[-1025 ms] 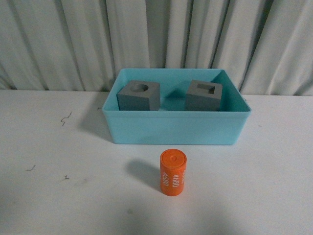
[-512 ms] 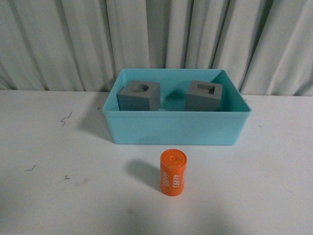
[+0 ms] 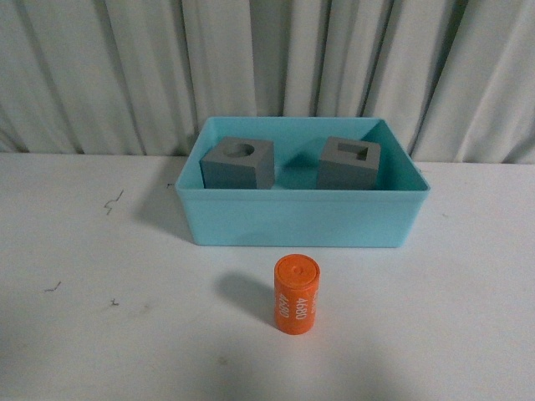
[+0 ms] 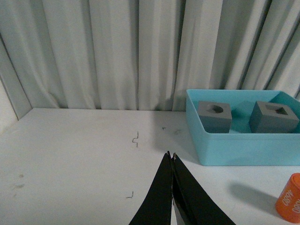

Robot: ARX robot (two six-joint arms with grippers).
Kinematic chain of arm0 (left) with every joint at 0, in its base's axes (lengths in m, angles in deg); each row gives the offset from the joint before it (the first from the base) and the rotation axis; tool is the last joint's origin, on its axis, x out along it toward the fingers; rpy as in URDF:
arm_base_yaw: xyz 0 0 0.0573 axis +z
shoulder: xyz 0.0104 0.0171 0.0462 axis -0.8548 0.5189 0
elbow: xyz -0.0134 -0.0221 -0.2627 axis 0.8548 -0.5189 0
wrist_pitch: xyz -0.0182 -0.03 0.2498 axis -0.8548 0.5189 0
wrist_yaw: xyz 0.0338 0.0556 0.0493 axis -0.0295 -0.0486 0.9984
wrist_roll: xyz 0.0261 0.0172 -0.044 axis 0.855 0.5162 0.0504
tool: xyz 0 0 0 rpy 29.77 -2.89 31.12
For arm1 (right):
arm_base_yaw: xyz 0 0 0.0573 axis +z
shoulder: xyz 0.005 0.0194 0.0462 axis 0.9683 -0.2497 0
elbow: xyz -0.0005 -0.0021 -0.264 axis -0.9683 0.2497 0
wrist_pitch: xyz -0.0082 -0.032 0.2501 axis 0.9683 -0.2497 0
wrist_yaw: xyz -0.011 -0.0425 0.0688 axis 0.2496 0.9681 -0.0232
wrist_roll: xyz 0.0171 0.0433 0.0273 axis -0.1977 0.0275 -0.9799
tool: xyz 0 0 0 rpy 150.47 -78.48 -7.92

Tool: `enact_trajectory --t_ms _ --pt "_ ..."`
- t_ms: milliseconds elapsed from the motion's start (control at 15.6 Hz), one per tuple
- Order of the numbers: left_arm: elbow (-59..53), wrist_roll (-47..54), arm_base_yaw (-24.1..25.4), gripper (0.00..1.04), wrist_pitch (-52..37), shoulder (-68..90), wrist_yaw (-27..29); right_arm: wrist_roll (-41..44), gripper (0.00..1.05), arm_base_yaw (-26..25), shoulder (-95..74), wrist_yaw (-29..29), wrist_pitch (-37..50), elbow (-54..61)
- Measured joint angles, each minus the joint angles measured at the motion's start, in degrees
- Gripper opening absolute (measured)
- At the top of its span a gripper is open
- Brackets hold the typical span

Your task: Place gray and orange parts in blue box

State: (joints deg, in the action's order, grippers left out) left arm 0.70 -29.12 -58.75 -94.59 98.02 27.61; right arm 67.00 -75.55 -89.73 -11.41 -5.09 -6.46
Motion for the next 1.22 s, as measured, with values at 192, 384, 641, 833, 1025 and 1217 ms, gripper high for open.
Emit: enact_trajectory --t_ms 192,384,641,833,1025,1217 --pt "0.0 0.0 0.0 0.02 3.2 -3.1 0.0 0.0 0.98 0.0 0.0 0.0 0.0 0.0" --pt "0.0 0.0 0.0 0.02 14.4 -12.4 0.0 0.0 0.98 0.0 0.0 0.0 0.0 0.0" --pt "0.0 0.0 0.0 0.03 13.8 -13.3 0.0 0.0 0.98 0.0 0.0 0.0 0.0 0.0" --pt "0.0 0.0 0.0 0.46 13.8 -13.3 0.0 0.0 0.98 0.0 0.0 0.0 0.0 0.0" --pt "0.0 0.0 0.0 0.85 13.8 -13.3 0.0 0.0 0.98 0.0 0.0 0.0 0.0 0.0" --pt "0.0 0.1 0.0 0.98 13.8 -13.3 0.0 -1.0 0.98 0.5 -0.6 1.5 -2.7 -0.6"
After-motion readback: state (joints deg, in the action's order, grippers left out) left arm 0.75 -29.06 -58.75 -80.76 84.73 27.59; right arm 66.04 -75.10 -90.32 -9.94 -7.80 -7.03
